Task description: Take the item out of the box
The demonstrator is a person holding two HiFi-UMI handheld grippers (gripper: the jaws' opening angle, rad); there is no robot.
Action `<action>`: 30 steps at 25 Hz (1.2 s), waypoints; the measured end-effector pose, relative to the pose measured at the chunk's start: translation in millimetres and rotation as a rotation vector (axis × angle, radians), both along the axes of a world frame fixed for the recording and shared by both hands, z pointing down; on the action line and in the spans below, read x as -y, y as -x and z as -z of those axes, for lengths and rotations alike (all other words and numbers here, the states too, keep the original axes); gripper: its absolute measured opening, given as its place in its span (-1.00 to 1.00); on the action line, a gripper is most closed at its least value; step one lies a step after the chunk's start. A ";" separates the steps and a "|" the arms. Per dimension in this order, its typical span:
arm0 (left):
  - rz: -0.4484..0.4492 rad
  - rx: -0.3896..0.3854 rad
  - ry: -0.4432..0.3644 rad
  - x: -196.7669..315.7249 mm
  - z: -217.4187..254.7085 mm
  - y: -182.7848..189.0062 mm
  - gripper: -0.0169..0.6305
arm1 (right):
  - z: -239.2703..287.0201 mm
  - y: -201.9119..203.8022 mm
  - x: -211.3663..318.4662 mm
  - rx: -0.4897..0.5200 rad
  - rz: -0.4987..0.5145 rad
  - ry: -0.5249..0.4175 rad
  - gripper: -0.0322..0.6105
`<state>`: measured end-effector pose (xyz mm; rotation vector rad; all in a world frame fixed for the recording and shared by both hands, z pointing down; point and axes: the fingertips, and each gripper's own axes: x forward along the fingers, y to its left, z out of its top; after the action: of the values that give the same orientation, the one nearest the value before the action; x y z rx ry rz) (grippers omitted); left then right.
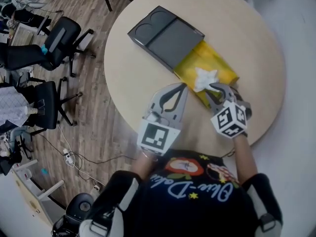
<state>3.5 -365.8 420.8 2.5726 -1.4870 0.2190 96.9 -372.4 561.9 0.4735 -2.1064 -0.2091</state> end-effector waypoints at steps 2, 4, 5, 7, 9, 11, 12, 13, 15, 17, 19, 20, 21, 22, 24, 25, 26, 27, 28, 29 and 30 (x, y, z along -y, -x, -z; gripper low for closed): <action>0.003 0.002 -0.001 -0.5 -0.3 1.8 -0.99 | -6.1 0.0 -1.9 -0.046 0.033 0.006 -0.67; 0.009 -0.002 0.002 -0.8 -1.0 5.1 -0.99 | -13.1 -0.3 -3.5 -0.104 0.072 0.011 -0.67; 0.013 -0.005 0.004 -0.7 -1.5 6.9 -0.99 | -17.0 -0.7 -3.9 -0.129 0.090 0.016 -0.67; 0.018 -0.007 0.008 -0.2 -2.8 9.1 -0.99 | -24.0 -1.9 -3.7 -0.159 0.113 0.030 -0.67; 0.021 -0.006 0.011 0.1 -3.9 9.7 -0.99 | -29.3 -3.2 -3.4 -0.176 0.124 0.049 -0.67; 0.023 -0.007 0.015 -0.5 -3.6 10.2 -0.99 | -32.4 -3.6 -3.8 -0.190 0.130 0.060 -0.67; 0.023 -0.008 0.016 -0.7 -3.3 10.6 -0.99 | -34.1 -3.6 -4.1 -0.198 0.132 0.065 -0.67; 0.025 -0.009 0.017 -0.6 -3.3 11.4 -0.99 | -36.3 -3.6 -4.1 -0.205 0.131 0.071 -0.67; 0.027 -0.009 0.017 0.4 -4.6 13.7 -0.99 | -41.8 -3.6 -3.1 -0.221 0.120 0.085 -0.67; 0.029 -0.009 0.018 1.4 -6.6 15.8 -0.99 | -48.5 -4.8 -0.7 -0.237 0.107 0.090 -0.67; 0.031 -0.009 0.020 2.3 -7.9 17.0 -0.99 | -54.1 -6.7 2.5 -0.250 0.096 0.088 -0.68; 0.033 -0.008 0.021 2.4 -8.2 17.9 -0.99 | -55.5 -7.1 4.1 -0.253 0.089 0.086 -0.68; 0.035 -0.008 0.023 2.5 -8.1 19.1 -0.99 | -55.9 -6.9 5.6 -0.255 0.082 0.083 -0.68; 0.037 -0.009 0.025 2.4 -7.8 20.3 -0.99 | -55.5 -6.5 6.7 -0.256 0.077 0.079 -0.68; 0.038 -0.010 0.025 2.5 -7.4 21.9 -0.99 | -55.0 -5.5 7.9 -0.259 0.073 0.075 -0.68; 0.037 -0.009 0.024 2.6 -7.3 22.0 -0.99 | -55.2 -5.3 8.3 -0.259 0.071 0.073 -0.68; 0.036 -0.008 0.023 2.7 -7.5 21.8 -0.99 | -55.2 -5.4 9.1 -0.258 0.068 0.071 -0.69; 0.036 -0.007 0.024 2.8 -8.0 21.5 -0.99 | -54.9 -5.6 10.3 -0.255 0.063 0.069 -0.74; 0.035 -0.006 0.025 2.6 -8.6 21.1 -0.99 | -54.2 -5.8 11.6 -0.250 0.057 0.066 -0.78; 0.035 -0.005 0.026 2.1 -9.2 20.9 -0.99 | -53.5 -5.7 12.8 -0.245 0.051 0.064 -0.81; 0.034 -0.005 0.026 1.5 -9.5 20.7 -0.99 | -53.2 -5.5 13.5 -0.239 0.045 0.063 -0.83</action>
<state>-17.2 -367.3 430.3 2.5240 -1.5148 0.2263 102.4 -385.9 615.1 0.3460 -1.8852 -0.2133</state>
